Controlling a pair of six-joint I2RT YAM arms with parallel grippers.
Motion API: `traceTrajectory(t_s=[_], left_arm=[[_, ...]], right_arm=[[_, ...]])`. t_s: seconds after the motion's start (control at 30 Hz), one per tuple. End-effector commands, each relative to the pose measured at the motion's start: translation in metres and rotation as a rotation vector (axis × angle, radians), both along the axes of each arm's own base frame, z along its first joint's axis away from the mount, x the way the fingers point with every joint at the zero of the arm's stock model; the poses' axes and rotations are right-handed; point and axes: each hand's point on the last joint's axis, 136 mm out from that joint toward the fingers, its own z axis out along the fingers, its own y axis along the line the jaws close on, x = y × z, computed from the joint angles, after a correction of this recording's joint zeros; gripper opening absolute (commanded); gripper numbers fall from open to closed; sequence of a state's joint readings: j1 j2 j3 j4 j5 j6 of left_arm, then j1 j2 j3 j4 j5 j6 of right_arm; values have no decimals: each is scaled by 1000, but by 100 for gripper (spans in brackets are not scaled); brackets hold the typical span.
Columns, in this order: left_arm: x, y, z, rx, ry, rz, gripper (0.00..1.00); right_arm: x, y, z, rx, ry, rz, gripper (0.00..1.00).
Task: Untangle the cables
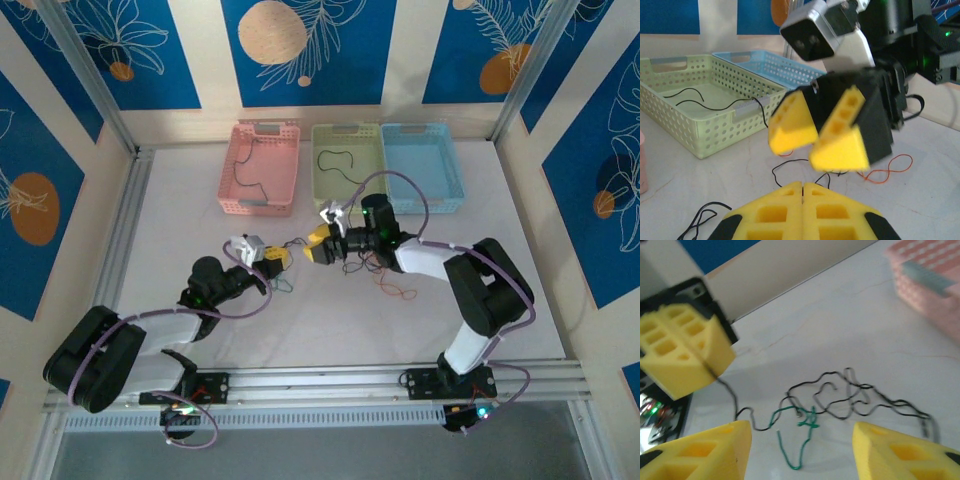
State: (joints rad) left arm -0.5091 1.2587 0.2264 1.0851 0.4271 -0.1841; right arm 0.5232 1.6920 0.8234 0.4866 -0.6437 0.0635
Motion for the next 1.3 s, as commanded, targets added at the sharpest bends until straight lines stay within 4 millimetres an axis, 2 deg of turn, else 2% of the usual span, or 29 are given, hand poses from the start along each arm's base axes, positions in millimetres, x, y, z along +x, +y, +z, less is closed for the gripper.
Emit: traceTrajectory(t_s=[0.0,0.47,0.67,0.8,0.87,0.93,1.0,1.03,1.13,1.17,1.2,1.27], left_arm=[[-2,-7,19,-31,-58,-35,0],[-2,-10,17,-24,-52,-46,0],[-3,-12,17,-19,-52,-54,0],[-3,-12,16,-14,-51,-53,0],[-4,-12,16,-13,-53,-53,0],[-3,-11,16,-13,-52,-48,0],[-3,-10,16,-12,-55,-41,17],[-2,-10,17,-12,-56,-36,26],[3,-3,17,-13,-54,18,53],[6,2,17,-15,-50,54,66],[12,9,16,-16,-41,109,75],[23,25,13,5,-26,229,80]], right_arm=[[-14,12,2,37,-80,106,56],[-28,36,-5,46,-62,193,56],[-33,47,-8,47,-57,221,53],[-35,52,-4,55,-79,222,43],[-32,52,-4,51,-92,208,30],[-24,48,-3,34,-119,165,13],[-18,41,1,34,-140,131,2],[-13,36,5,38,-144,108,0],[3,17,15,46,-119,34,0],[8,11,16,48,-110,7,0],[14,4,18,50,-111,-29,0],[26,-9,22,56,-131,-124,0]])
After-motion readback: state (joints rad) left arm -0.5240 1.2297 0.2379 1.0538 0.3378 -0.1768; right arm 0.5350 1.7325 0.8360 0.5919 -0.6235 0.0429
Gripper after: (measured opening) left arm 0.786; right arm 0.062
